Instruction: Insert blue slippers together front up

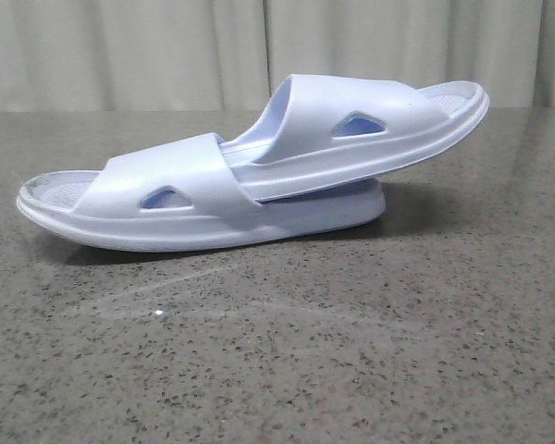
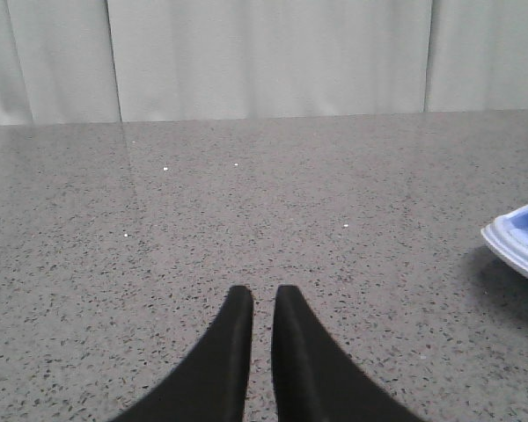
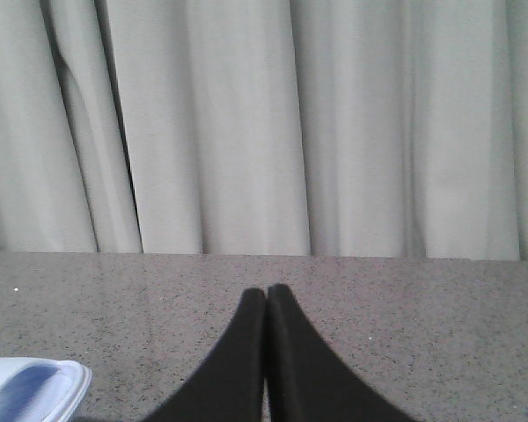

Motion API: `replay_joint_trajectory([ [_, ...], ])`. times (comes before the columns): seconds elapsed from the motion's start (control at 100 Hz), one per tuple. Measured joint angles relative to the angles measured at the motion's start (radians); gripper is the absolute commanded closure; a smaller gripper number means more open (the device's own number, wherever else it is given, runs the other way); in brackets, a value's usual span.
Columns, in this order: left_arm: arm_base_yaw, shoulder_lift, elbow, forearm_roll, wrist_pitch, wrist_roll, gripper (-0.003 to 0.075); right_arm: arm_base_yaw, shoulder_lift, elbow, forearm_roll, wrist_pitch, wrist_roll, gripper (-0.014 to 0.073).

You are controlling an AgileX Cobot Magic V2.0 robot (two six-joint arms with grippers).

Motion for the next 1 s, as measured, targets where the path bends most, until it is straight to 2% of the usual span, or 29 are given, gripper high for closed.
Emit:
replay_joint_trajectory([
  [0.42, 0.0, 0.0, 0.0, 0.0, 0.0, 0.0, 0.0704, 0.0, 0.0, 0.008, 0.0, 0.0, 0.0, 0.0701],
  [0.51, 0.0, 0.0, 0.0, 0.0, 0.0, 0.0, 0.0704, 0.0, 0.0, 0.012, -0.043, 0.0, 0.023, 0.0701],
  [0.56, 0.0, 0.0, 0.0, 0.0, 0.0, 0.0, 0.0704, 0.0, 0.0, 0.012, -0.119, 0.0, 0.091, 0.0701],
  [0.61, 0.0, 0.0, 0.0, 0.0, 0.0, 0.0, 0.0704, 0.0, 0.0, 0.012, -0.228, 0.0, 0.217, 0.0701],
  [0.73, 0.0, 0.0, 0.0, 0.0, 0.0, 0.0, 0.0704, 0.0, 0.0, 0.014, -0.571, 0.012, 0.542, 0.0701],
  [0.85, 0.0, 0.0, 0.0, 0.0, 0.0, 0.0, 0.0704, 0.0, 0.0, 0.037, -0.85, 0.007, 0.815, 0.0701],
  [0.92, 0.0, 0.0, 0.0, 0.0, 0.0, 0.0, 0.0704, 0.0, 0.0, 0.068, -0.954, -0.011, 0.922, 0.0701],
  [1.0, 0.0, 0.0, 0.0, 0.0, 0.0, 0.0, 0.0704, 0.0, -0.001, 0.113, -1.011, -0.052, 0.987, 0.0701],
])
